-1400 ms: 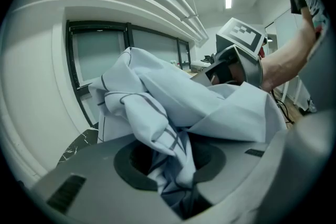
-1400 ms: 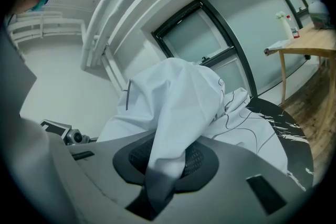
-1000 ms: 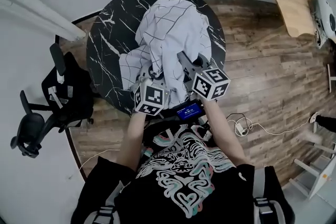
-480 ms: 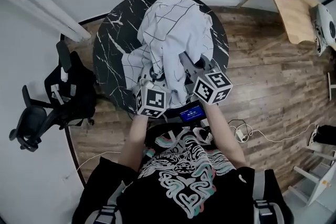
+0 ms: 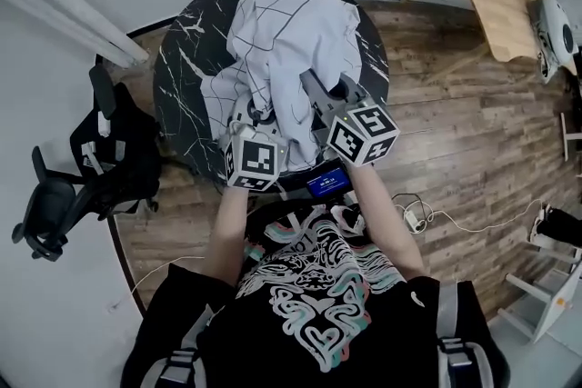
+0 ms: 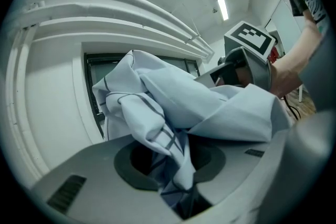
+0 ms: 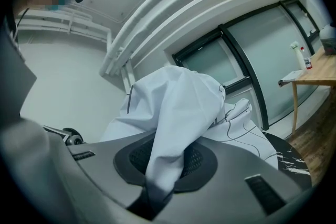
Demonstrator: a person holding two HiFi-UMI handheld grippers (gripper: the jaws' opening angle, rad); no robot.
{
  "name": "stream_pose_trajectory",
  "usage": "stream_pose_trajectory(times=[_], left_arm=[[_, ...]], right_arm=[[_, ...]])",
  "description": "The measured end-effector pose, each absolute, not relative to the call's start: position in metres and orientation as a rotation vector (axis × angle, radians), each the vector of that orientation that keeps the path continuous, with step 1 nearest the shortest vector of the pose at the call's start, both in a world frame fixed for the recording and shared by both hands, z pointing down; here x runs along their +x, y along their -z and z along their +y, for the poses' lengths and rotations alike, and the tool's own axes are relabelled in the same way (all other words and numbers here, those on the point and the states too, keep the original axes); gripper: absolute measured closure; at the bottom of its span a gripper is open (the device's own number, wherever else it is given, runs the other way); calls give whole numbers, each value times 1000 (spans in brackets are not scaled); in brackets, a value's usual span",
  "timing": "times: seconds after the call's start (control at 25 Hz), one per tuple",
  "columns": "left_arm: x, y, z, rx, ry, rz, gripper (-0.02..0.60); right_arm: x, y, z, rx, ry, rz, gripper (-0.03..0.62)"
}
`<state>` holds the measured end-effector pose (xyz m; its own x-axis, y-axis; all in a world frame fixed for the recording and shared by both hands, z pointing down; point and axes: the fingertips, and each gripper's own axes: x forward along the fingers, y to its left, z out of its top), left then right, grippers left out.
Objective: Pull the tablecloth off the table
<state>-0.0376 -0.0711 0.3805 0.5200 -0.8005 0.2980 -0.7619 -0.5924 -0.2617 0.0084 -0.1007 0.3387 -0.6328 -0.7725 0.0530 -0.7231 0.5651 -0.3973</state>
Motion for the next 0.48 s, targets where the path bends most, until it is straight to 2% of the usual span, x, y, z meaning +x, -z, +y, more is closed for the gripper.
stream_pose_trajectory(times=[0.48], left_arm=[[-35,-367,-68,-2619,537,1382,456]], right_arm=[[10,-323,-94,-1294,485,2682,519]])
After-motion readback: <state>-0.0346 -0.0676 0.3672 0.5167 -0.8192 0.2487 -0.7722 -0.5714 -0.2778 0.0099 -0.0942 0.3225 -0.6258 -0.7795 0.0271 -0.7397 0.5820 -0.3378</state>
